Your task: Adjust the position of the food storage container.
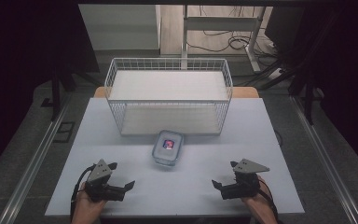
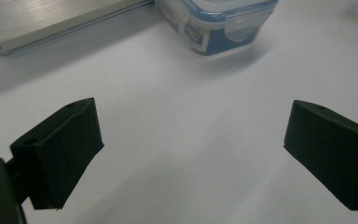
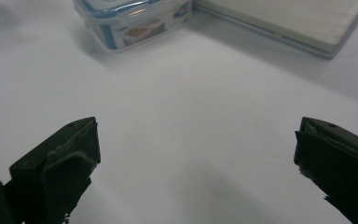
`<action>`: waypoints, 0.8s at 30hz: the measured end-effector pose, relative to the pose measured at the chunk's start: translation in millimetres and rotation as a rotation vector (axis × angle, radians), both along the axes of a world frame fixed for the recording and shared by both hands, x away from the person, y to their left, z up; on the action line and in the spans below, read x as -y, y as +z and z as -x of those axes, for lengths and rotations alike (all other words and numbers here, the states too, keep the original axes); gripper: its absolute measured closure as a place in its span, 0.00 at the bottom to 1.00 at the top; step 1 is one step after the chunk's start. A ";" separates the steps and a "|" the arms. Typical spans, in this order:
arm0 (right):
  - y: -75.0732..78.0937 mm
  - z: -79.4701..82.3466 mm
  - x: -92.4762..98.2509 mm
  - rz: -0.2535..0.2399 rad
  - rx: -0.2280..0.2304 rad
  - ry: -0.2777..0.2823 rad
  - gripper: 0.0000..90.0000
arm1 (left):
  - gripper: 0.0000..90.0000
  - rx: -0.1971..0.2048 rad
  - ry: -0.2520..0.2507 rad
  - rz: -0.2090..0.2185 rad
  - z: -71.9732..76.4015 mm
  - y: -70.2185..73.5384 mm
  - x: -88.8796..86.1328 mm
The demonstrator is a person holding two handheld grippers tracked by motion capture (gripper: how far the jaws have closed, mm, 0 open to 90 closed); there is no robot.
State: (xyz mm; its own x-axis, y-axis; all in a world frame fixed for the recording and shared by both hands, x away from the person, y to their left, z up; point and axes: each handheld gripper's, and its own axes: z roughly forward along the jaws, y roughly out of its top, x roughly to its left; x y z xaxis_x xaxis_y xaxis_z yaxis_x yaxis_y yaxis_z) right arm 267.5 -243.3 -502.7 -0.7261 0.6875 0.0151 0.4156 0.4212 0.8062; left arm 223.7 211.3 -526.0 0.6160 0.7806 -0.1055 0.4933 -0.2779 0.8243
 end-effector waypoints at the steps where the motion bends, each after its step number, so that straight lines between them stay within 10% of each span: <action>1: -0.8 -0.4 -0.5 0.001 -0.011 0.009 0.00 | 0.04 0.000 0.000 -0.005 0.0 -0.2 0.8; 6: -6.4 -2.1 -4.4 0.012 -0.038 0.016 0.00 | 0.02 0.028 -0.007 -0.080 1.7 -2.3 7.9; 24: -11.0 -14.7 -20.4 0.066 -0.111 0.044 0.00 | 0.03 -0.007 0.005 -0.020 -2.6 2.6 8.8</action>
